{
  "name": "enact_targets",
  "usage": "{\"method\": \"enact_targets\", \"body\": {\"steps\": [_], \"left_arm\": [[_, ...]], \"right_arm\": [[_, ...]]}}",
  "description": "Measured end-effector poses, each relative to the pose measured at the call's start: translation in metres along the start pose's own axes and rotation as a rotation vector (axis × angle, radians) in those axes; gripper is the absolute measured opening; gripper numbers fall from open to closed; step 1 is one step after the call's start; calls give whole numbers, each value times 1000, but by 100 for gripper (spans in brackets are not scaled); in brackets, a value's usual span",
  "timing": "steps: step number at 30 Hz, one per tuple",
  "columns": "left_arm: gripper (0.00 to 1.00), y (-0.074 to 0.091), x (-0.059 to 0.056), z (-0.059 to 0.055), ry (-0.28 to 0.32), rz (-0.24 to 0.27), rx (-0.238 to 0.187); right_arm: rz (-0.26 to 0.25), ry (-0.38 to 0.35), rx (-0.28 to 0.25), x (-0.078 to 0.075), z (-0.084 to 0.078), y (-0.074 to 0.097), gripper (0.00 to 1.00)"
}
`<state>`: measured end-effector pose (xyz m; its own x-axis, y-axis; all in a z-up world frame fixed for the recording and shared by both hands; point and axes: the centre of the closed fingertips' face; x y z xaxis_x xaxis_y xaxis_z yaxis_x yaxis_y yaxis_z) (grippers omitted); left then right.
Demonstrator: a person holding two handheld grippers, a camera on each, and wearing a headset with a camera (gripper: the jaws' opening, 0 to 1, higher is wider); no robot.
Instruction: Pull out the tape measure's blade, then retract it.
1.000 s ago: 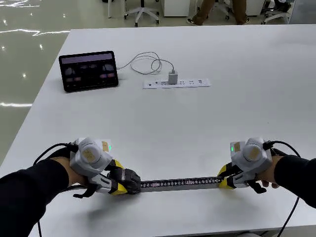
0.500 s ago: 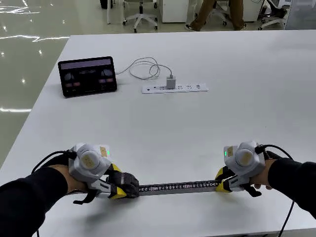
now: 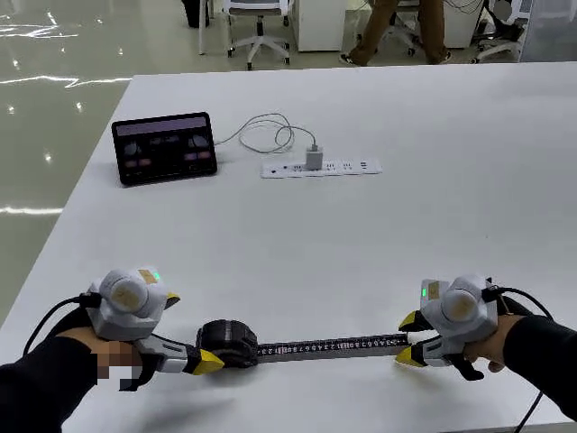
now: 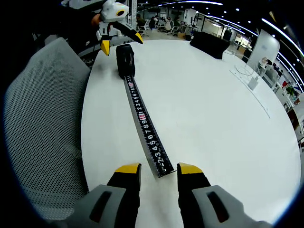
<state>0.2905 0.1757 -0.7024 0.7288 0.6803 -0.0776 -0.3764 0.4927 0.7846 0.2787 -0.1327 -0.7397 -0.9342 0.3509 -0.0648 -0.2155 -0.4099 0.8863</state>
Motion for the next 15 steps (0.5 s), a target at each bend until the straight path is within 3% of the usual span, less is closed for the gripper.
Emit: {"method": "enact_targets", "body": {"steps": [4, 6, 12, 15], "left_arm": [[100, 10, 5, -15, 72, 18, -36], [100, 17, 7, -19, 95, 38, -53], [100, 40, 18, -20, 169, 101, -135], [100, 50, 16, -19, 180, 120, -162]], "right_arm": [[-48, -52, -31, -3, -5, 12, 33], [-72, -95, -56, -5, -7, 19, 36], [-119, -185, -109, -3, -15, 38, 47], [-146, -216, -140, -1, -20, 49, 52]]}}
Point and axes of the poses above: the centre of the closed fingertips' face, and the gripper's own axes: y roughly backward along the fingers, x roughly to its left, z roughly out of its top, and after that the axes turned 8 degrees about x, right-handed
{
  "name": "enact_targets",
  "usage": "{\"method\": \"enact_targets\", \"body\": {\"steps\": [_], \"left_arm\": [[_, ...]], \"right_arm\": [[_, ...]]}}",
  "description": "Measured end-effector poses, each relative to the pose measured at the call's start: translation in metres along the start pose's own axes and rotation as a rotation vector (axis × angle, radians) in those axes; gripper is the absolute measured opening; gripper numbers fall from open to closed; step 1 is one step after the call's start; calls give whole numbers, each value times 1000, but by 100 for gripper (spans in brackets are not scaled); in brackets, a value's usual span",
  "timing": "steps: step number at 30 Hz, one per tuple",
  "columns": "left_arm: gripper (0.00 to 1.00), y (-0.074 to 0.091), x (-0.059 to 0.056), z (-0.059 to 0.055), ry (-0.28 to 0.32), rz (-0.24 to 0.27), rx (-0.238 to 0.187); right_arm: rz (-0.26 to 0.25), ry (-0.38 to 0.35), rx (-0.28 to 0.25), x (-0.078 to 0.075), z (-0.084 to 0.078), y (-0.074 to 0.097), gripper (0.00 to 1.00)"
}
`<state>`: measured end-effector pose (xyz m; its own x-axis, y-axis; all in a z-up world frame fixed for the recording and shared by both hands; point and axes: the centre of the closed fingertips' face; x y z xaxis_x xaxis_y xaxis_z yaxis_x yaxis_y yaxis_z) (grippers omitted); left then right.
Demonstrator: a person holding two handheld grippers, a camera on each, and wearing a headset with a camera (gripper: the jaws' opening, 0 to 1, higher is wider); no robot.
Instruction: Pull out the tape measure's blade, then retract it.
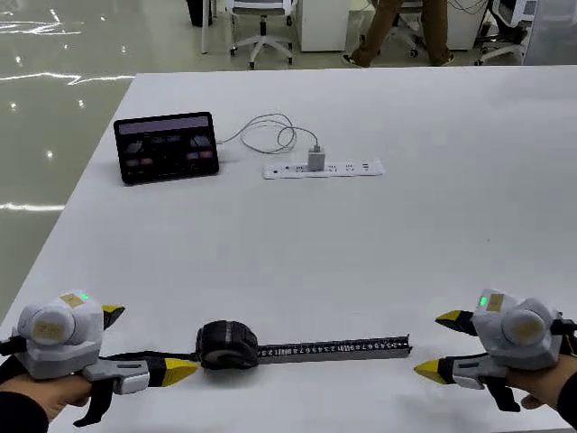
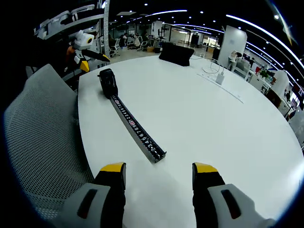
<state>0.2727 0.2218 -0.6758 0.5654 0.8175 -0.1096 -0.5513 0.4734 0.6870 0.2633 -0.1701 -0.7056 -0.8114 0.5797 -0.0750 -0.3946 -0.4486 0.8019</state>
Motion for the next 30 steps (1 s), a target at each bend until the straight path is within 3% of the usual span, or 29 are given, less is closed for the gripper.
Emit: {"method": "enact_targets", "body": {"steps": [6, 11, 21, 30], "left_arm": [[100, 13, -1, -5, 2, 33, -13], [100, 17, -7, -11, -2, 33, -12], [100, 21, -15, -17, 10, 38, -20], [100, 22, -15, -22, 11, 50, -20]], "right_arm": [[-45, -55, -31, 1, -11, 21, 59], [-74, -88, -53, 4, -18, 33, 65], [-89, -125, -67, 8, -31, 38, 76], [-95, -134, -73, 9, -34, 42, 84]]}}
Point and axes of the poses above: the centre of the closed fingertips' face, and the gripper's own axes: y roughly backward along the fingers, x roughly to its left, z roughly out of its top, and after that the axes turned 8 degrees about x, right-handed
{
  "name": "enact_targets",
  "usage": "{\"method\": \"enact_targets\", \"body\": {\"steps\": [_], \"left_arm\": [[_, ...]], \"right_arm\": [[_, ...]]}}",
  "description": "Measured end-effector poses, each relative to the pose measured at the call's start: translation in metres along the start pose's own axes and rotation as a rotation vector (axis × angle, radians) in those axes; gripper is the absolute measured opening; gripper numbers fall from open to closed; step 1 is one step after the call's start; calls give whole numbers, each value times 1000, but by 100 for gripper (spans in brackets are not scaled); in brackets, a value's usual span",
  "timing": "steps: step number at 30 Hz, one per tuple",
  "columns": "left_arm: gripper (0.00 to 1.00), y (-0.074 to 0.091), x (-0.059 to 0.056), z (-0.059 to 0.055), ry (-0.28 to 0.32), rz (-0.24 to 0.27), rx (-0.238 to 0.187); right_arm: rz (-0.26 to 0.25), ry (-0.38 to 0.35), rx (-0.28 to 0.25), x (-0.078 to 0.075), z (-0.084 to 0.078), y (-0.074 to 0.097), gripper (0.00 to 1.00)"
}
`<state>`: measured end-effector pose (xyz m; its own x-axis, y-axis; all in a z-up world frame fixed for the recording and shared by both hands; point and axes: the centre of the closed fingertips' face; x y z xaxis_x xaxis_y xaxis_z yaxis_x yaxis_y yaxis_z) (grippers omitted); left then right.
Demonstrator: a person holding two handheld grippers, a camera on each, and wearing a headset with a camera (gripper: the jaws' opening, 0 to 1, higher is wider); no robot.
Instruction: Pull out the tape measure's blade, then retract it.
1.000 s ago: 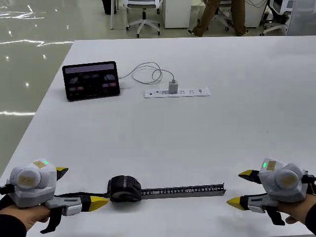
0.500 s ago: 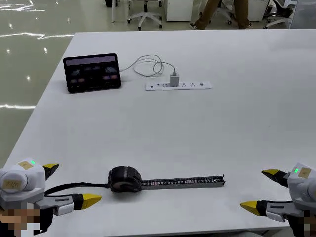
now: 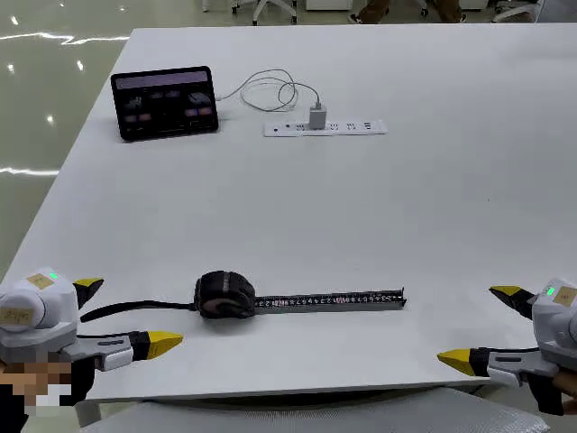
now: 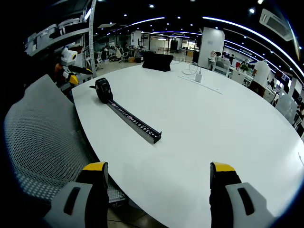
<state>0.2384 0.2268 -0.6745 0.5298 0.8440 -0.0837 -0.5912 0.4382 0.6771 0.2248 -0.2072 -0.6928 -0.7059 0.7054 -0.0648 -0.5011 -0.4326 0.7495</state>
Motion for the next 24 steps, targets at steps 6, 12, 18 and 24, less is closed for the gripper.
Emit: {"method": "enact_targets", "body": {"steps": [6, 12, 18, 24], "left_arm": [[100, 2, 2, 6, 3, 0, -13], [100, 7, 0, 15, 3, -15, -52], [100, 8, 0, 20, 6, -19, -60], [100, 5, 0, 21, 0, -19, -52]], "right_arm": [[-2, -16, -13, -2, 1, 8, 94], [23, -26, -34, -3, 3, 14, 100], [17, -22, -49, -6, 9, 16, 100], [20, -16, -50, -8, 11, 14, 100]]}}
Point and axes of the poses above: the centre of the closed fingertips' face, and the gripper's own axes: y roughly backward along the fingers, x roughly to its left, z roughly out of its top, and after that the axes turned 8 degrees about x, right-handed
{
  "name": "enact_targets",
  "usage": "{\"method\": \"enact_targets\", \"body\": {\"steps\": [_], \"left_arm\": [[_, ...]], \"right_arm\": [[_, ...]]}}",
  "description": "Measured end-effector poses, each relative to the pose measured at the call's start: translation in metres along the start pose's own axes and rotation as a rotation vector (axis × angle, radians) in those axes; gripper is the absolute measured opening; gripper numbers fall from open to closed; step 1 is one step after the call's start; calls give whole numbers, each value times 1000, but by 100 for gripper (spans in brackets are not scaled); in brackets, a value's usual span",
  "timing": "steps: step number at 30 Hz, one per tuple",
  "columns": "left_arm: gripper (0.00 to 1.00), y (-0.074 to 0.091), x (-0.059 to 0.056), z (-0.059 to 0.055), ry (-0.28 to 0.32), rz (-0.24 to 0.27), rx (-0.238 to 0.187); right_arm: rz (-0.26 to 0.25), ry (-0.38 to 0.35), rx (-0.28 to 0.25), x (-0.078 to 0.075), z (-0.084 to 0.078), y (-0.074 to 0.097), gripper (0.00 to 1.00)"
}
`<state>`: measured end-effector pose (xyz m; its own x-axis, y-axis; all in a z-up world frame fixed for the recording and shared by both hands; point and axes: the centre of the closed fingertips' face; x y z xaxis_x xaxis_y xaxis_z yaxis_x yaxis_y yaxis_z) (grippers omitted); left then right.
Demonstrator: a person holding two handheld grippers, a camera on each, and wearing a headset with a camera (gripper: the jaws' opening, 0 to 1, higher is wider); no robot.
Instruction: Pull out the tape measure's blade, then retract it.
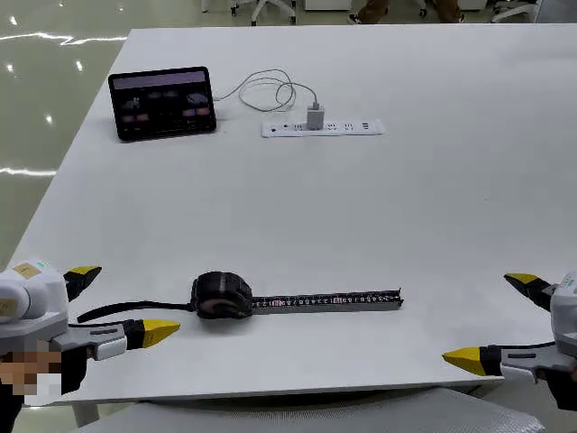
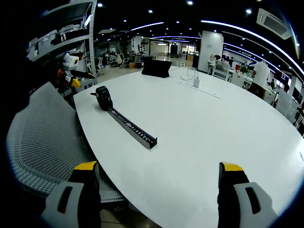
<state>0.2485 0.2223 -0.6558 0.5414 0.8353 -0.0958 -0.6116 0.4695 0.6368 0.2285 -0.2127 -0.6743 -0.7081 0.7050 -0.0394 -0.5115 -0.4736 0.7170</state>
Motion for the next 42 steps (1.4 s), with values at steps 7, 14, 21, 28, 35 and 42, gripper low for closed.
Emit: {"method": "enact_targets", "body": {"steps": [7, 14, 21, 28, 35, 42], "left_arm": [[100, -3, -2, 3, 14, -3, -3], [100, -14, -14, 7, 24, -22, 47], [100, -30, -27, 24, 46, -13, 77], [100, -52, -41, 42, 136, -15, 63], [100, -70, -40, 37, 195, 71, 100], [100, -87, -41, 19, 142, 155, 159]], "right_arm": [[6, -1, 11, 0, -3, 0, 100], [16, 15, 38, 0, -7, -1, 100], [41, 68, 71, -3, -4, -8, 100], [80, 114, 95, 2, 3, -18, 100], [132, 194, 148, 5, 1, -30, 100], [170, 241, 178, 4, 3, -42, 98]]}}
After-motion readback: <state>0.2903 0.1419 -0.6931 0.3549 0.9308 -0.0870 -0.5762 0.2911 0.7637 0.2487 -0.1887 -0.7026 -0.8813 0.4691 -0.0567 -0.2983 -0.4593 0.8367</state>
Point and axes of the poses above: the centre of the closed fingertips' face, and the gripper's own axes: y roughly backward along the fingers, x roughly to its left, z roughly out of its top, and after that the axes turned 8 degrees about x, right-handed
